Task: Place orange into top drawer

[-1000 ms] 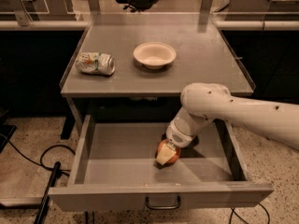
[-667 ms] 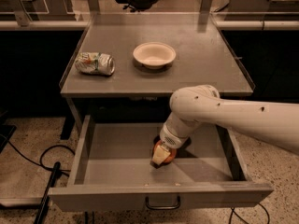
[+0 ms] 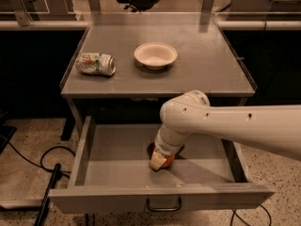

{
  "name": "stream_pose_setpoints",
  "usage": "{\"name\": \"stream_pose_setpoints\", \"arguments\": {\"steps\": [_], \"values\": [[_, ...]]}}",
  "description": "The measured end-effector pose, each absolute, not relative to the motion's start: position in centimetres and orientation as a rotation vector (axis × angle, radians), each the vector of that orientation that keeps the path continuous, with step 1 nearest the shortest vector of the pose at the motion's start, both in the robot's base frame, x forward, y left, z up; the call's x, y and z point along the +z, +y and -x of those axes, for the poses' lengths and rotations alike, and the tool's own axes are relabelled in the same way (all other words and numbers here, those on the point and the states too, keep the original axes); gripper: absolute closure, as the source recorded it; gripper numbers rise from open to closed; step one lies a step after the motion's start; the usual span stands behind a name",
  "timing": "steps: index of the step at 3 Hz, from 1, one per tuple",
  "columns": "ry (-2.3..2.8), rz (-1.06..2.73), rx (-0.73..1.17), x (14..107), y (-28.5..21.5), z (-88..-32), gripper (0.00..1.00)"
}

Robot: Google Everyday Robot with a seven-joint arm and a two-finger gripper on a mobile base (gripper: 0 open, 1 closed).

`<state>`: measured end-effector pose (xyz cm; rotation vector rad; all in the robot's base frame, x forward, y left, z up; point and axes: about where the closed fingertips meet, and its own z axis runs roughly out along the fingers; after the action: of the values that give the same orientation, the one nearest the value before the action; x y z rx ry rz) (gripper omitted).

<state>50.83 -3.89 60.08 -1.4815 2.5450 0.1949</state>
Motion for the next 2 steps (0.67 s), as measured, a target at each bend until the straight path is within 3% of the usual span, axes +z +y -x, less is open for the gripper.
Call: {"name": "stream_pose_setpoints", "arguments": {"steps": [1, 2], "values": [[2.545, 1.481, 0.197, 60.05, -3.86, -50.82, 0.86], [2.545, 1.481, 0.197, 60.05, -3.86, -50.82, 0.63]]}}
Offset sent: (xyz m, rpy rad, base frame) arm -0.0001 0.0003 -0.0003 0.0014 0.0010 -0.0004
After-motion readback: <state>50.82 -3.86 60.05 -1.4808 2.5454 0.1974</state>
